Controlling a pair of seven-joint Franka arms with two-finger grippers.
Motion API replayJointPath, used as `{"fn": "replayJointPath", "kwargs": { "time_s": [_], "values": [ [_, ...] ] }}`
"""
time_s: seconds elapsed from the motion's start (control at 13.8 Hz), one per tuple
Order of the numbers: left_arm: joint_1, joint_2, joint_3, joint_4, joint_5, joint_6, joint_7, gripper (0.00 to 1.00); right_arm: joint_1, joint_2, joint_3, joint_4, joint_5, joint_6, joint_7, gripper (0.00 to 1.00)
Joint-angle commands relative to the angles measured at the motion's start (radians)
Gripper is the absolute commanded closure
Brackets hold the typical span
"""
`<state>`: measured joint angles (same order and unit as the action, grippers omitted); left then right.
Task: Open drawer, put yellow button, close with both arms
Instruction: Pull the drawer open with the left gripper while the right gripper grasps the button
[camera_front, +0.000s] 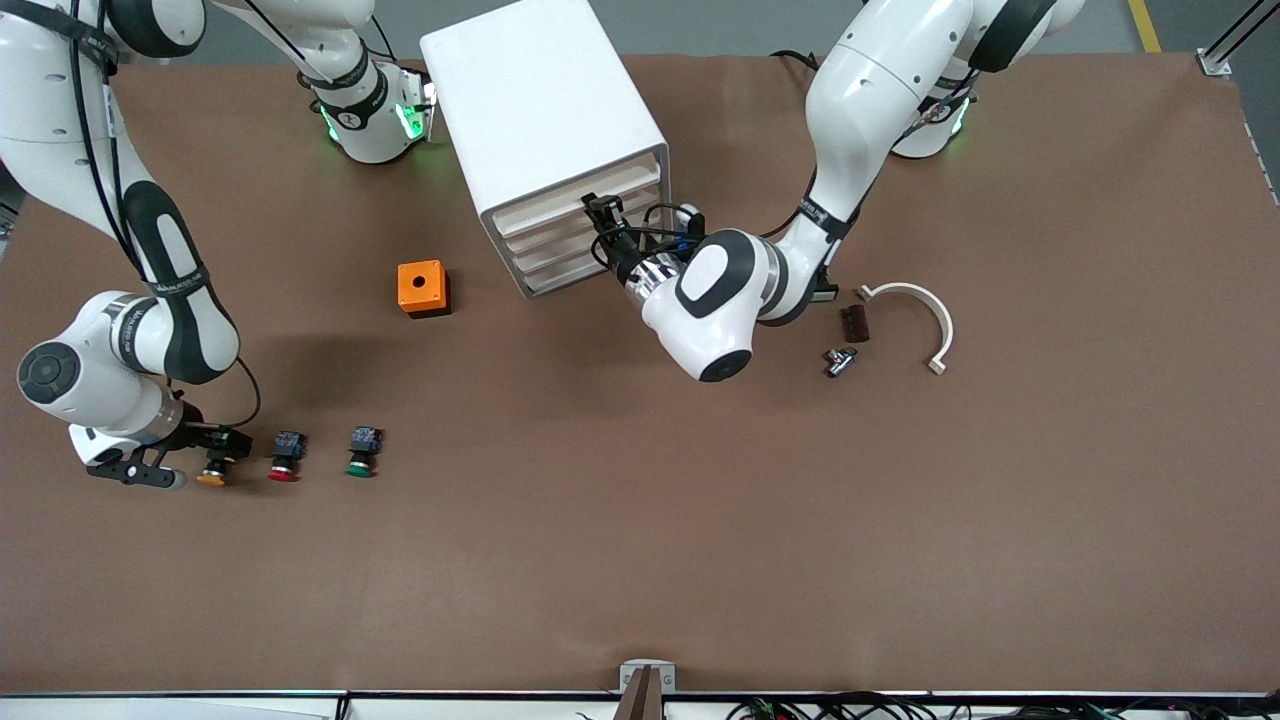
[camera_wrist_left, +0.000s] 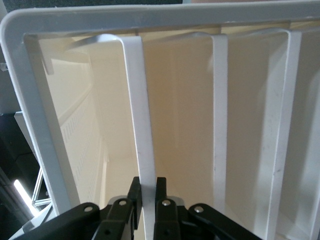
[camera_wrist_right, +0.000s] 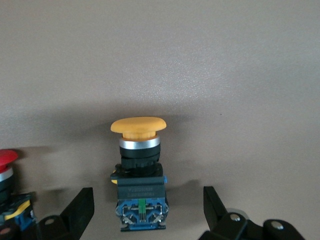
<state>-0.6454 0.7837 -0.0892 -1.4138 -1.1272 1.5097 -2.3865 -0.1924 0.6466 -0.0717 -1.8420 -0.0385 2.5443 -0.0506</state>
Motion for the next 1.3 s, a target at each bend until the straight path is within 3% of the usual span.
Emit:
{"fn": "replayJointPath", "kwargs": {
  "time_s": [0.0, 0.07, 0.14, 0.22, 0.51, 0.8, 1.01, 1.09, 1.16, 1.23],
  "values": [
    [0.01, 0.009, 0.006, 0.01, -0.008, -0.002, 0.015, 1.0, -0.016, 0.005, 0.016, 0.015, 0.006, -0.002, -0.011, 0.5],
    [0.029, 0.009, 0.006, 0.01, -0.005, -0.002, 0.015, 1.0, -0.015, 0.005, 0.016, 0.015, 0.006, -0.006, -0.008, 0.73],
    [0.045, 0.009, 0.006, 0.012, -0.003, -0.002, 0.015, 1.0, -0.016, 0.005, 0.016, 0.015, 0.006, -0.006, 0.0, 0.9],
    [0.062, 0.009, 0.006, 0.012, -0.003, -0.002, 0.017, 1.0, -0.016, 0.005, 0.016, 0.015, 0.008, -0.006, 0.003, 0.99],
    [0.125, 0.005, 0.008, 0.018, -0.002, -0.002, 0.015, 1.0, -0.007, -0.011, 0.02, 0.018, 0.008, -0.054, 0.003, 1.0],
    [0.141, 0.008, 0.023, 0.033, 0.004, -0.002, 0.017, 1.0, 0.022, -0.164, 0.058, 0.027, 0.008, -0.267, 0.114, 1.0],
    [0.167, 0.006, 0.031, 0.036, 0.004, -0.002, 0.021, 0.98, 0.036, -0.319, 0.142, 0.017, 0.067, -0.462, 0.305, 1.0],
    [0.173, 0.006, 0.029, 0.036, 0.004, -0.002, 0.023, 0.92, 0.047, -0.371, 0.165, 0.017, 0.107, -0.531, 0.369, 1.0],
    [0.177, 0.006, 0.029, 0.035, 0.003, -0.002, 0.027, 0.74, 0.08, -0.424, 0.173, 0.017, 0.123, -0.585, 0.453, 1.0],
    [0.178, 0.003, 0.029, 0.036, 0.003, -0.002, 0.027, 0.34, 0.127, -0.471, 0.174, 0.017, 0.126, -0.625, 0.554, 1.0]
  ]
}}
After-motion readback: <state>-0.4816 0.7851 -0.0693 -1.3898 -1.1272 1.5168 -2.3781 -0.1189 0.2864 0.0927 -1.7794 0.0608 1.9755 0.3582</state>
